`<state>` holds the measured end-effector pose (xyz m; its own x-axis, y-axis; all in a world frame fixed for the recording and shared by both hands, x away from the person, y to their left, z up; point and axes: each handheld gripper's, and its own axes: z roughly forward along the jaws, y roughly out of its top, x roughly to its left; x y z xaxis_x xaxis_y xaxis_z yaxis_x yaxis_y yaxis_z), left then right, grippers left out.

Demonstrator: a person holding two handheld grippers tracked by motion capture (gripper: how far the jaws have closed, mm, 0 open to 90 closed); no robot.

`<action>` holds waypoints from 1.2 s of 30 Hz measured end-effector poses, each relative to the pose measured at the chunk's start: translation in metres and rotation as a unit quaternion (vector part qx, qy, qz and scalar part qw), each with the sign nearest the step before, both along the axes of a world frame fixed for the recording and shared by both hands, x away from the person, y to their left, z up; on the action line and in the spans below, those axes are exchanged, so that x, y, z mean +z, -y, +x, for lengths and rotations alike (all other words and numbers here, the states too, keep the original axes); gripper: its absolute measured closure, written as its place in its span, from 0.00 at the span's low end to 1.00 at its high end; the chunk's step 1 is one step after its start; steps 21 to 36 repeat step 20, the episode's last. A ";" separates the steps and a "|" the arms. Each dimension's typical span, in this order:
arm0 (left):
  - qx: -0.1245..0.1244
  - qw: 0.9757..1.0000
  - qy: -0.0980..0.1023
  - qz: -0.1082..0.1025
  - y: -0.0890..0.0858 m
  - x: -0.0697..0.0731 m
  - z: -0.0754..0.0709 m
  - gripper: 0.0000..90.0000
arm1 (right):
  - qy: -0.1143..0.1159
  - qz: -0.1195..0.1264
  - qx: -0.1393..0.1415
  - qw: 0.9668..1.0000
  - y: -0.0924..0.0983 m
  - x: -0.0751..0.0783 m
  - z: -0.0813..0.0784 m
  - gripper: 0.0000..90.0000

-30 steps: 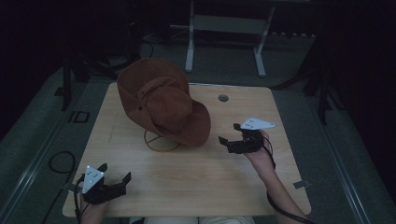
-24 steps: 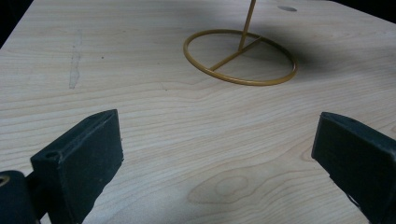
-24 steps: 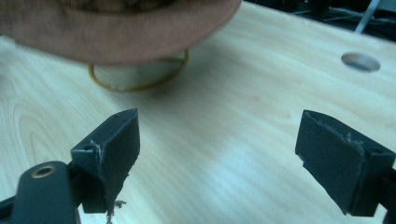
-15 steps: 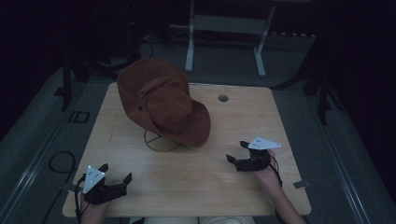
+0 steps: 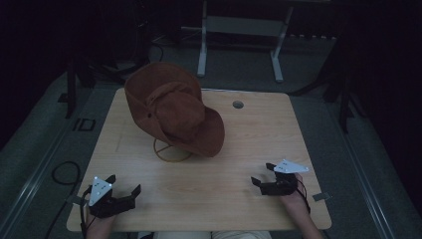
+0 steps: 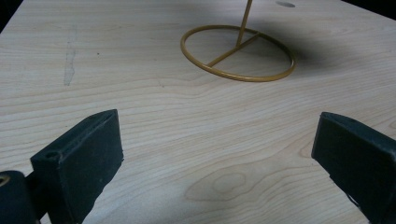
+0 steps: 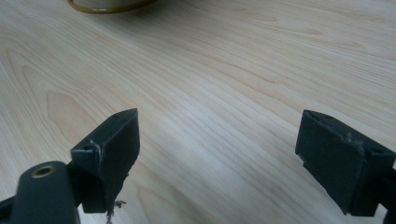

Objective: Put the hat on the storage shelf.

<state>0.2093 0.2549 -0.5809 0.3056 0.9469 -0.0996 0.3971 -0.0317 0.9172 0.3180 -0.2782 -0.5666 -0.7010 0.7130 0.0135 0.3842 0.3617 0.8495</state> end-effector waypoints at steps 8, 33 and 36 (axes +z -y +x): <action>0.000 1.000 0.002 0.000 0.000 0.000 0.000 0.03 | 0.015 0.006 -0.029 0.999 0.020 0.002 -0.008 0.15; -0.001 1.000 0.000 -0.001 -0.001 0.000 0.000 0.03 | 0.012 0.007 -0.040 0.999 0.030 -0.001 -0.005 0.15; -0.001 1.000 0.000 -0.001 -0.001 0.000 0.000 0.03 | 0.012 0.007 -0.040 0.999 0.030 -0.001 -0.005 0.15</action>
